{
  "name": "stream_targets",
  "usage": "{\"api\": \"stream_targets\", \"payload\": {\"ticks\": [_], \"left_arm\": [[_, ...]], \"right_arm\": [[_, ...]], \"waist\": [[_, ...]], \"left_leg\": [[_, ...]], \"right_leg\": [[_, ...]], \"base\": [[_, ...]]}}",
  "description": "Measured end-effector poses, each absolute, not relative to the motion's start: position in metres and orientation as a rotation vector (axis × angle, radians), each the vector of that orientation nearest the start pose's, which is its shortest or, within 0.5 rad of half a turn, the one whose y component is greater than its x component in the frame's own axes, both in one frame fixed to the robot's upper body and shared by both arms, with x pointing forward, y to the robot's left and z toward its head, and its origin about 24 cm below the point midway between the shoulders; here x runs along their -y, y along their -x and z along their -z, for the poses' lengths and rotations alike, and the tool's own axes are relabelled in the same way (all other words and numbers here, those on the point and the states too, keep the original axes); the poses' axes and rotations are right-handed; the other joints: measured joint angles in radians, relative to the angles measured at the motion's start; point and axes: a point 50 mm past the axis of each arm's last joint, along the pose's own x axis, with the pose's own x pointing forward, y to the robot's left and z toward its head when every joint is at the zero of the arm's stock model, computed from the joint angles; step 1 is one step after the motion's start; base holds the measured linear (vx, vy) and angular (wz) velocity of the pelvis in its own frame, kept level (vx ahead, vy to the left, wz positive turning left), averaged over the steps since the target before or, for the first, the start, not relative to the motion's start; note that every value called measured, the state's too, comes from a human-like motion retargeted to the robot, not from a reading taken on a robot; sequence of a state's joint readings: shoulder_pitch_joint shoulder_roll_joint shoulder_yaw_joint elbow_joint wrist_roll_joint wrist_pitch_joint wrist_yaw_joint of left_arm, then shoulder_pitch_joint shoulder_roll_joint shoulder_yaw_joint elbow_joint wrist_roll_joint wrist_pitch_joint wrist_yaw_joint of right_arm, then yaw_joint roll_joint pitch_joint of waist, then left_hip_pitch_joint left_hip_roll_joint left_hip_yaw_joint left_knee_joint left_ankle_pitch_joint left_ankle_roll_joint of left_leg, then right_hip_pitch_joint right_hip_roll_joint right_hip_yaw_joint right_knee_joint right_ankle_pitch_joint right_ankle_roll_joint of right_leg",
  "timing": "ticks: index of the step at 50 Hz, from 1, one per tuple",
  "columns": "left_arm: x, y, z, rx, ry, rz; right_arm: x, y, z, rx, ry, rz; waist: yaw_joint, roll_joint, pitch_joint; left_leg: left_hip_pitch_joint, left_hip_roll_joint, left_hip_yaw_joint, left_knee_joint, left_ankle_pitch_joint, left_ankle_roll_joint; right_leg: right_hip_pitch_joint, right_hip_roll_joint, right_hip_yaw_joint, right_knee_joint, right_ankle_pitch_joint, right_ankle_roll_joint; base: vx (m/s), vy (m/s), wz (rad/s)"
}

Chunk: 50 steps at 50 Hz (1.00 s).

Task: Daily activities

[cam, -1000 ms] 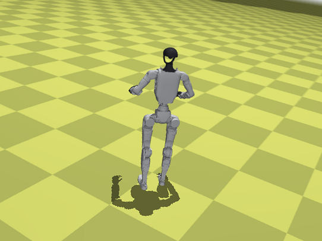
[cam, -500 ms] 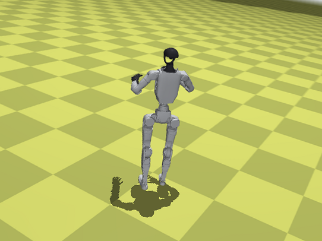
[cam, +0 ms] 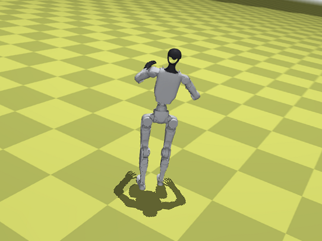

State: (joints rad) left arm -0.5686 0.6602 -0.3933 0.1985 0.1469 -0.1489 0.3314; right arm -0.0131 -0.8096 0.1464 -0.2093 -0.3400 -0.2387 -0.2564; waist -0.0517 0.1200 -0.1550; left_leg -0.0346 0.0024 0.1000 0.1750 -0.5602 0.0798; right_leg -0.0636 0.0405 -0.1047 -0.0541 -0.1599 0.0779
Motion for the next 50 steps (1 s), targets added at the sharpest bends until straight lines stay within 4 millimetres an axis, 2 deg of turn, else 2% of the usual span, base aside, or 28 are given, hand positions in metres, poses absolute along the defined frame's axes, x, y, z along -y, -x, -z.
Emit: {"api": "stream_targets", "payload": {"ticks": [5, 10, 15, 20, 24, 27, 31, 40, 43, 50], "left_arm": [[-0.183, -0.335, -0.175, 0.540, -0.683, -0.060], [-0.181, -0.336, -0.172, 0.499, -0.550, -0.023], [-0.166, -0.334, -0.163, 0.445, -0.382, 0.090], [-0.147, -0.327, -0.145, 0.362, -0.145, 0.215], [-0.133, -0.318, -0.127, 0.282, 0.042, 0.309], [-0.123, -0.308, -0.112, 0.221, 0.154, 0.382], [-0.113, -0.292, -0.094, 0.144, 0.247, 0.467], [-0.102, -0.257, -0.065, 0.013, 0.324, 0.579], [-0.100, -0.251, -0.060, -0.014, 0.334, 0.601], [-0.098, -0.246, -0.057, -0.045, 0.366, 0.638]], "right_arm": [[0.237, -0.234, -0.133, 0.471, 1.029, 0.051], [0.248, -0.232, -0.125, 0.395, 0.969, 0.123], [0.249, -0.234, -0.117, 0.320, 0.871, 0.112], [0.246, -0.235, -0.105, 0.236, 0.734, 0.076], [0.230, -0.236, -0.100, 0.206, 0.592, -0.004], [0.216, -0.241, -0.109, 0.236, 0.514, -0.078], [0.196, -0.247, -0.130, 0.316, 0.457, -0.179], [0.160, -0.251, -0.183, 0.540, 0.471, -0.330], [0.155, -0.251, -0.189, 0.557, 0.469, -0.357], [0.147, -0.251, -0.185, 0.521, 0.385, -0.437]], "waist": [[-0.025, 0.030, 0.003], [-0.037, 0.050, 0.009], [-0.041, 0.055, 0.021], [-0.035, 0.050, 0.036], [-0.022, 0.042, 0.046], [-0.008, 0.030, 0.054], [0.017, 0.008, 0.066], [0.092, -0.045, 0.093], [0.110, -0.055, 0.103], [0.127, -0.061, 0.121]], "left_leg": [[0.005, 0.007, 0.011, 0.003, -0.002, -0.002], [0.012, 0.012, 0.016, 0.002, -0.001, -0.004], [0.017, 0.015, 0.018, 0.005, -0.001, -0.004], [0.021, 0.015, 0.019, 0.010, -0.001, -0.001], [0.024, 0.014, 0.015, 0.012, 0.002, 0.004], [0.027, 0.013, 0.010, 0.012, 0.005, 0.009], [0.027, 0.009, 0.002, 0.019, 0.007, 0.018], [0.014, -0.002, -0.020, 0.069, -0.001, 0.042], [0.009, -0.004, -0.026, 0.086, -0.006, 0.046], [0.000, -0.002, -0.028, 0.124, -0.020, 0.049]], "right_leg": [[0.000, 0.008, 0.012, -0.001, 0.006, 0.002], [0.002, 0.015, 0.020, -0.001, 0.011, 0.004], [0.004, 0.019, 0.026, -0.001, 0.015, 0.008], [0.007, 0.021, 0.028, 0.000, 0.019, 0.011], [0.009, 0.021, 0.028, 0.000, 0.022, 0.012], [0.012, 0.021, 0.025, 0.000, 0.025, 0.013], [0.015, 0.018, 0.022, 0.000, 0.026, 0.013], [0.027, 0.010, 0.016, 0.001, 0.023, 0.007], [0.032, 0.009, 0.013, 0.002, 0.021, 0.006], [0.039, 0.011, 0.010, 0.002, 0.020, 0.011]], "base": [[0.01, -0.02, -0.19], [0.00, 0.00, 0.00], [0.00, 0.00, 0.00], [0.00, 0.00, 0.00], [0.00, 0.00, 0.00], [0.00, 0.00, 0.00], [0.00, 0.00, 0.00], [0.00, 0.00, 0.00], [0.00, 0.00, 0.00], [0.00, 0.00, 0.00]]}}
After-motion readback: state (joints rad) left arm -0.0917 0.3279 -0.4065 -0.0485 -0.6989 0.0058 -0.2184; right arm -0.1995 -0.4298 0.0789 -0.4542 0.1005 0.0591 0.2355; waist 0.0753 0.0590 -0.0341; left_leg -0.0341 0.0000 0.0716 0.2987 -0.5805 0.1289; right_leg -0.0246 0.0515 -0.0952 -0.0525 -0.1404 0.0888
